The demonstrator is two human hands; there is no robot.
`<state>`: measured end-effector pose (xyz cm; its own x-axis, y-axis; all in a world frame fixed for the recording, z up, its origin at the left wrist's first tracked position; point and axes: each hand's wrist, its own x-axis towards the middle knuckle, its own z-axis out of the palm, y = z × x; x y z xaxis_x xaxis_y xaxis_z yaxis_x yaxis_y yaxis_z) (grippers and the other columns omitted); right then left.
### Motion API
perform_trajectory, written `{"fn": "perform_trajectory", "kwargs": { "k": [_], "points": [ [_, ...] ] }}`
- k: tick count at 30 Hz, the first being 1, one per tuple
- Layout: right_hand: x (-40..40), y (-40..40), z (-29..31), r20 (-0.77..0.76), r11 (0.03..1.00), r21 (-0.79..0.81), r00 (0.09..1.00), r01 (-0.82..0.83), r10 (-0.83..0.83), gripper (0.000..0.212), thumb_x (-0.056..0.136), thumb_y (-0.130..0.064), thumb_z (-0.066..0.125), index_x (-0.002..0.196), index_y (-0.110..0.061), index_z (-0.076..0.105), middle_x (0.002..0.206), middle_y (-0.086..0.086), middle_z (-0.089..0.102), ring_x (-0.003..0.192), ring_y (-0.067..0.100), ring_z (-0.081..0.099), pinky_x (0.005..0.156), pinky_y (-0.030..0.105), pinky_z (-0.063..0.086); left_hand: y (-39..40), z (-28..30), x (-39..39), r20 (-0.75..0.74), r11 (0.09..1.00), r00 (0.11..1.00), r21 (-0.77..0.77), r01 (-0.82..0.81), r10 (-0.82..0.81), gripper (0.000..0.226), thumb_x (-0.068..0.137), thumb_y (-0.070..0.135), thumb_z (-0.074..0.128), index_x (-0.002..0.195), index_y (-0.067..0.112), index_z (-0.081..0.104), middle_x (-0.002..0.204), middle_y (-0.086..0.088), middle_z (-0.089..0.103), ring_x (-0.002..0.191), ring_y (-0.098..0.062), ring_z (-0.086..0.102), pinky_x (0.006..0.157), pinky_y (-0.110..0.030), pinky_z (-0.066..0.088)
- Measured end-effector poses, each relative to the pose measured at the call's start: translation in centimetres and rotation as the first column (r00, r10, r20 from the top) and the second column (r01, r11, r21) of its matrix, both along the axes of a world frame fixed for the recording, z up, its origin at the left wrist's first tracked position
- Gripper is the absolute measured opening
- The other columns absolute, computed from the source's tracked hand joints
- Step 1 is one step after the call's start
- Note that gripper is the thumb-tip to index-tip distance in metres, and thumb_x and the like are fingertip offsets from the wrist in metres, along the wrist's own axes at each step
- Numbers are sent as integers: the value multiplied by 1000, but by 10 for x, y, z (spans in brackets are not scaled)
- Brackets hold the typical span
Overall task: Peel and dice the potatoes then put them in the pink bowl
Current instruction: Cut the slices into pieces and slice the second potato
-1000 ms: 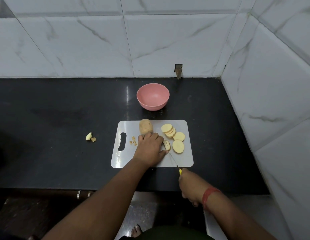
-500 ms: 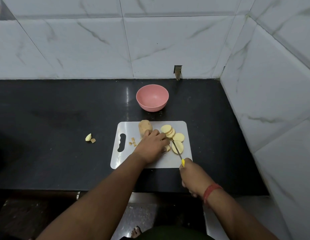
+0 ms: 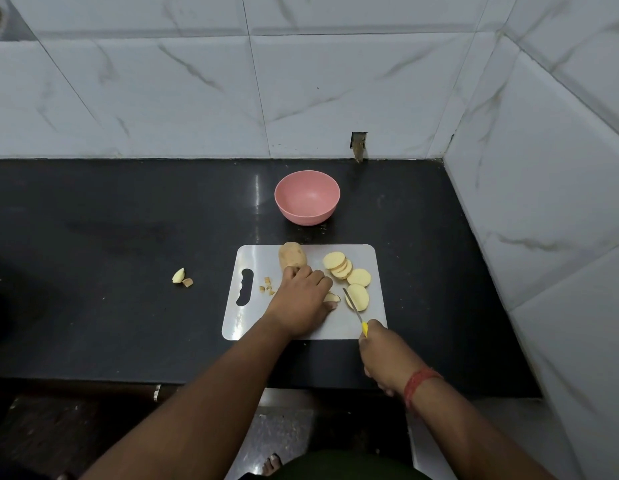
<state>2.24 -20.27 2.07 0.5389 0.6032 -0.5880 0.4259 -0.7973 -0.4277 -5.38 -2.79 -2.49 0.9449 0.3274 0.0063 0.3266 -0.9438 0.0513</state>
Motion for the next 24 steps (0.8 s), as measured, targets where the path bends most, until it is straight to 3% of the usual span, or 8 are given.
{"fn": "perform_trajectory", "kwargs": {
  "k": [6,11,15,20,24],
  "points": [
    [-2,5,-2,5,998,-55,1000,10,-9,11,100,-15,35,106,-13,43,78,7,57,51,16,48,41,26,37,1,-5,-2,10,1000,1000,-9,13,-13,36,103,44,42,122,20,60,120,0,57,113,-23,48,97,-42,29],
    [-1,6,-1,-4,1000,-10,1000,6,-6,8,101,-17,33,104,-12,39,86,9,55,68,24,53,55,27,43,-1,-7,-1,20,1000,1000,-23,11,-10,37,103,43,42,126,20,60,122,-1,57,113,-22,49,98,-41,29],
    [-3,7,-1,29,994,-106,999,-34,37,13,101,-18,39,113,-14,42,75,3,53,53,14,48,40,24,34,0,-9,-2,39,999,999,-36,12,-10,38,102,45,43,126,20,59,122,0,57,113,-22,49,98,-42,29],
    [-4,9,-3,-15,998,-52,1000,26,-26,12,101,-18,34,108,-12,41,90,11,61,60,18,51,47,27,39,2,-13,-9,78,999,997,-41,5,-2,42,96,47,47,127,21,58,119,0,57,110,-23,51,95,-43,33],
    [-5,12,-5,-46,1000,-4,999,-7,7,5,99,-15,31,102,-13,35,92,12,54,58,14,43,57,27,42,2,-14,-12,103,1000,995,-27,-4,7,32,93,41,54,116,20,64,109,-1,59,101,-24,54,88,-42,33]
  ]
}}
